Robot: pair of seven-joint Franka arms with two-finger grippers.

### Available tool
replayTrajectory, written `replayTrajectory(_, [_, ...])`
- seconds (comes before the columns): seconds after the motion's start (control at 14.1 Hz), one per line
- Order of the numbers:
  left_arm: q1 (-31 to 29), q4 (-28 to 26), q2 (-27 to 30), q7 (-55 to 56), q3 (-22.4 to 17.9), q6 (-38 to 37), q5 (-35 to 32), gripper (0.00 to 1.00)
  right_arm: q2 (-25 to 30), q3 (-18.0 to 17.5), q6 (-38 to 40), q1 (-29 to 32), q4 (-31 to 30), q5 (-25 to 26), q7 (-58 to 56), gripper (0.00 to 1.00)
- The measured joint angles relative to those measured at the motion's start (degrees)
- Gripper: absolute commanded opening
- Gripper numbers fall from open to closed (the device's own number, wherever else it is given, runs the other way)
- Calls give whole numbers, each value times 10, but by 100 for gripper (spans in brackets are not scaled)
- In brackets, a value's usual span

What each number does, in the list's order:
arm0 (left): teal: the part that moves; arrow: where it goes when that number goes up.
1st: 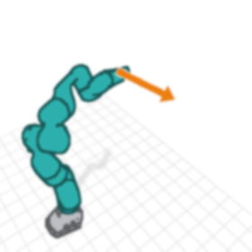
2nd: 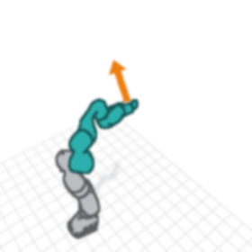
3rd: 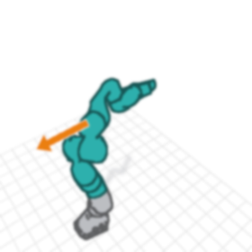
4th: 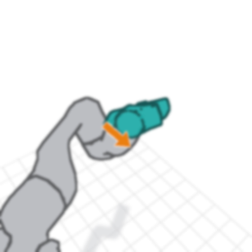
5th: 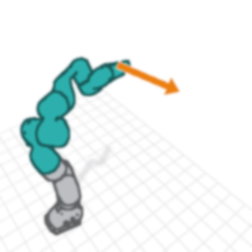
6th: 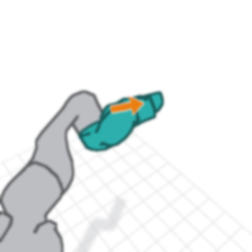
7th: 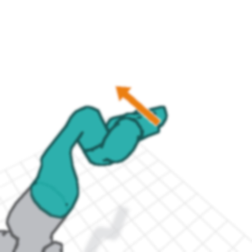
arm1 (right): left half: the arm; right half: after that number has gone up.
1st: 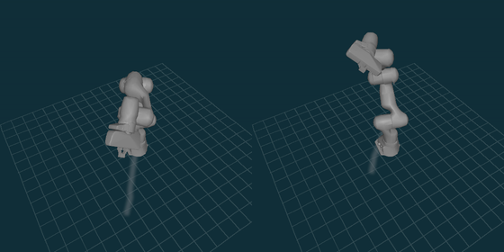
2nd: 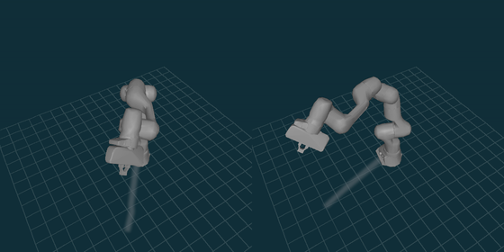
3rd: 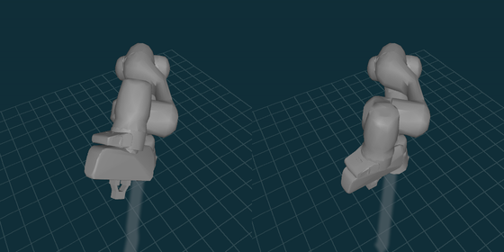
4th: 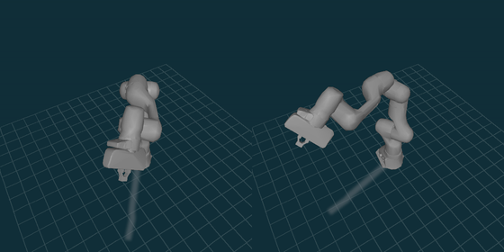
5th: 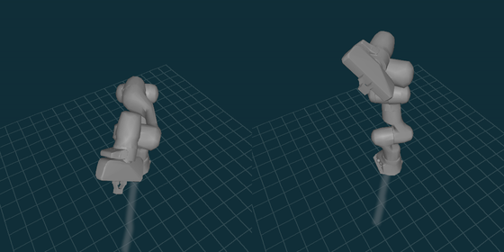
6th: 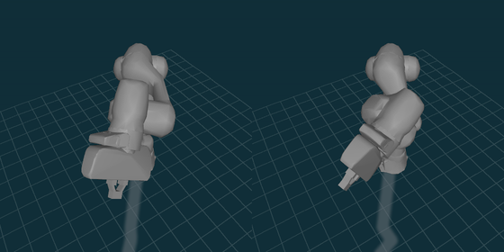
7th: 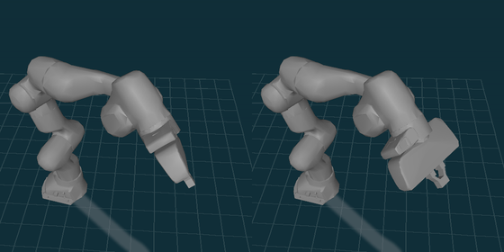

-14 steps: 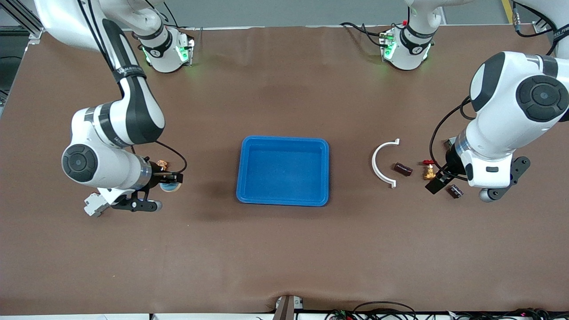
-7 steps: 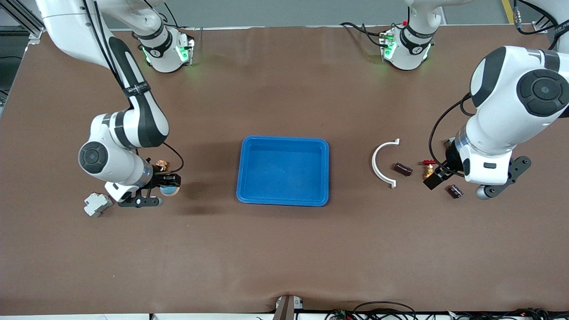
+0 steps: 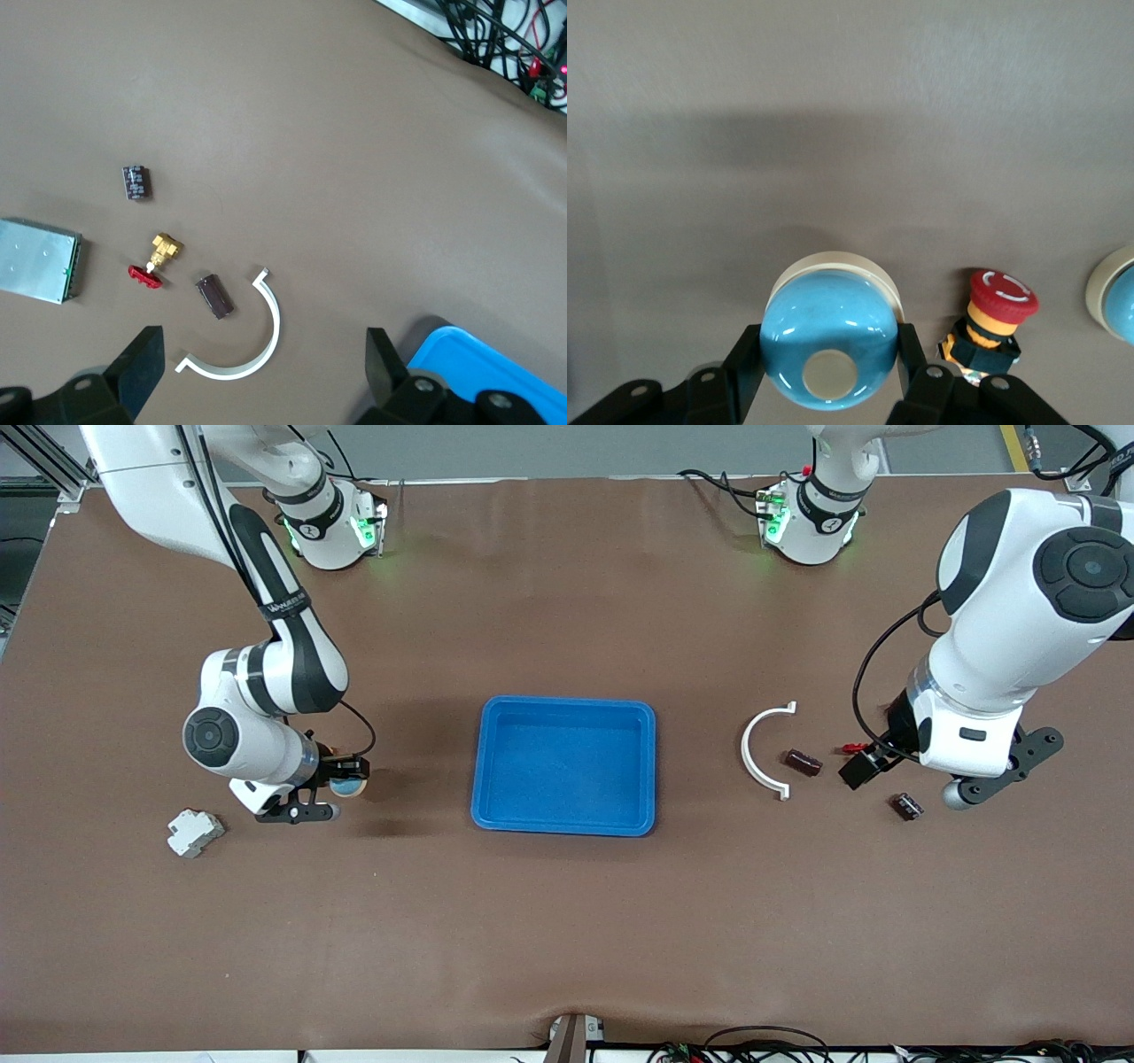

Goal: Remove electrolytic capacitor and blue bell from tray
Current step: 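Lower the bell beside the first bell and open the right gripper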

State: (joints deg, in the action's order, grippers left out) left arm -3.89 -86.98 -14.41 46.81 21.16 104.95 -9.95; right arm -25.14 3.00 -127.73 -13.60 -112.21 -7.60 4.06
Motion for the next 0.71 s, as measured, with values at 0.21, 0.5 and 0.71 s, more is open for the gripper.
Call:
replayTrajectory(0.21, [-1, 5, 0, -44, 0, -8, 0, 100, 0, -3, 0, -4, -17, 0, -1, 0])
replayTrajectory(0.5, [-1, 21, 0, -64, 0, -23, 0, 100, -7, -4, 0, -10, -28, 0, -1, 0])
replayTrajectory(0.71, [-1, 26, 0, -90, -1, -28, 0, 100, -16, -5, -2, -12, -30, 0, -1, 0])
